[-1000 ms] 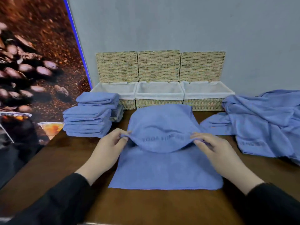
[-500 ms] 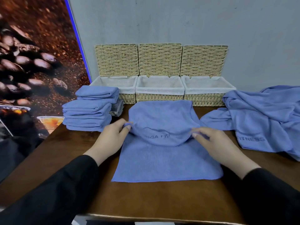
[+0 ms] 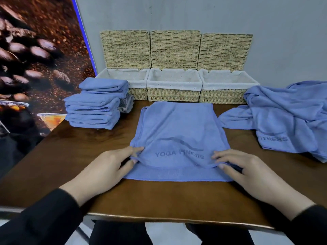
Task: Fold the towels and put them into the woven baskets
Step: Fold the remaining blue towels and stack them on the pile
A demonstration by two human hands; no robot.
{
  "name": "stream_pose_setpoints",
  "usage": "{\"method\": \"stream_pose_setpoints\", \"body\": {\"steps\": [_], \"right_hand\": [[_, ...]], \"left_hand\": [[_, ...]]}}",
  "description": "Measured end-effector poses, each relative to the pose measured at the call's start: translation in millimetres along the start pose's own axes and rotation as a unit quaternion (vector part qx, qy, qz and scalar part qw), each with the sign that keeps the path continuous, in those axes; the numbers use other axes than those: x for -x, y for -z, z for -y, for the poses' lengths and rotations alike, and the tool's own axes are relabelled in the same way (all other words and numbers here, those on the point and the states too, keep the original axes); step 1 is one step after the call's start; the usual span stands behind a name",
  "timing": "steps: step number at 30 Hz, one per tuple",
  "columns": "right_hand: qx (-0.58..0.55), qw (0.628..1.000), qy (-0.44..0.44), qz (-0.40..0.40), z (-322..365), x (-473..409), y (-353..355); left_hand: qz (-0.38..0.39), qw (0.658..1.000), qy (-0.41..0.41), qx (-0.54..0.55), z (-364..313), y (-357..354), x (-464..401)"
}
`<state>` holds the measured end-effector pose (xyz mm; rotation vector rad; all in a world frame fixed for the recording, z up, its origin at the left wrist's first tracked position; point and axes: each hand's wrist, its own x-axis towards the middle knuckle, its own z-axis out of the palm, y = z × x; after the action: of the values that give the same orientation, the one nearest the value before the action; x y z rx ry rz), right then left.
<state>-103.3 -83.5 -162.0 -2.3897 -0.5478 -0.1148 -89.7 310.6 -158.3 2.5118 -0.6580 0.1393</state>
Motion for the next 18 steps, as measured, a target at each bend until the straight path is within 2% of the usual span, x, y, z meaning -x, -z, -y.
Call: {"method": "stream_pose_setpoints", "body": {"steps": [3,7,8,10,13,15,18], "right_hand": [[0.017,1.000,-0.009,-0.021,2,-14,1],[0.045,0.983,0.011,-0.177,20,-25,13],[0.044,0.980,0.018,-0.194,23,-23,17],[0.054,0.987,0.043,-0.146,24,-13,19],[0.080,0.995,0.050,-0.011,12,8,5],[0.073,0.996,0.041,0.016,9,14,2],[0.063,0.997,0.034,0.032,11,15,8]], "left_hand": [[-0.031,0.999,0.010,0.017,5,2,-14],[-0.159,0.986,0.025,0.053,-4,17,-24],[-0.176,0.982,0.015,0.060,-9,22,-21],[-0.154,0.987,-0.013,0.046,-12,25,-8],[-0.015,1.000,-0.015,0.020,-8,17,11],[0.024,0.999,-0.011,0.023,-2,14,15],[0.030,0.999,-0.025,0.037,5,16,16]]}}
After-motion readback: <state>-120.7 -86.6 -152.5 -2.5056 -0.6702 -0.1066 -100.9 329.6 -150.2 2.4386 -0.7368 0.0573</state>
